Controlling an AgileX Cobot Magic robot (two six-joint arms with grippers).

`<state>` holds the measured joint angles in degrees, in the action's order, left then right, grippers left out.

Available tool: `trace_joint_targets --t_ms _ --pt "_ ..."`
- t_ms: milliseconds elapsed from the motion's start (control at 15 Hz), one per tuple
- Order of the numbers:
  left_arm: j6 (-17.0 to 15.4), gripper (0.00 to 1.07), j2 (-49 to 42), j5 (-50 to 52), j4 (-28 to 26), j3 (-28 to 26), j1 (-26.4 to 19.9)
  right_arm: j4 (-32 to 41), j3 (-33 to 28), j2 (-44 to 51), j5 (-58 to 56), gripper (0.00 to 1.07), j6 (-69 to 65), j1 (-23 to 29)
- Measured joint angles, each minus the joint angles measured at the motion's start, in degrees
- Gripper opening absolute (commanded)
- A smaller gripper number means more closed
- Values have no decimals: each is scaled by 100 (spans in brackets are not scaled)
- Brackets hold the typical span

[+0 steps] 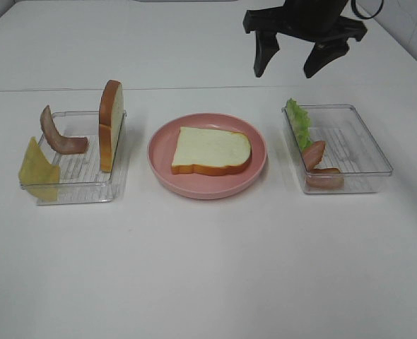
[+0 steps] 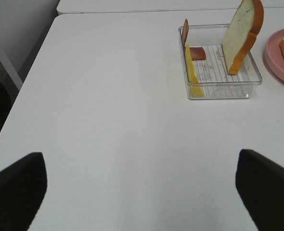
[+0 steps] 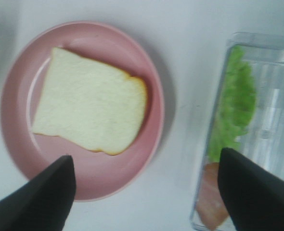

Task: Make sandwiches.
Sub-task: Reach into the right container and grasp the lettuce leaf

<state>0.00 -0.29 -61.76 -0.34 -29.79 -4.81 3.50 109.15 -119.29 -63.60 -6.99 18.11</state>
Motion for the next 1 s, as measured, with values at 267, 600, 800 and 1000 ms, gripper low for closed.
trace_joint_targets --t_ms 267,600,800,1000 --pt "0 100 0 0 0 0 0 -264 430 -172 -120 78 -92 -458" --pt "0 100 0 0 34 0 0 304 493 -974 -80 78 212 -859" --pt "0 100 0 0 34 0 0 642 493 -1369 155 78 344 -859" --pt "0 100 0 0 34 0 0 739 493 -1558 218 77 350 -859"
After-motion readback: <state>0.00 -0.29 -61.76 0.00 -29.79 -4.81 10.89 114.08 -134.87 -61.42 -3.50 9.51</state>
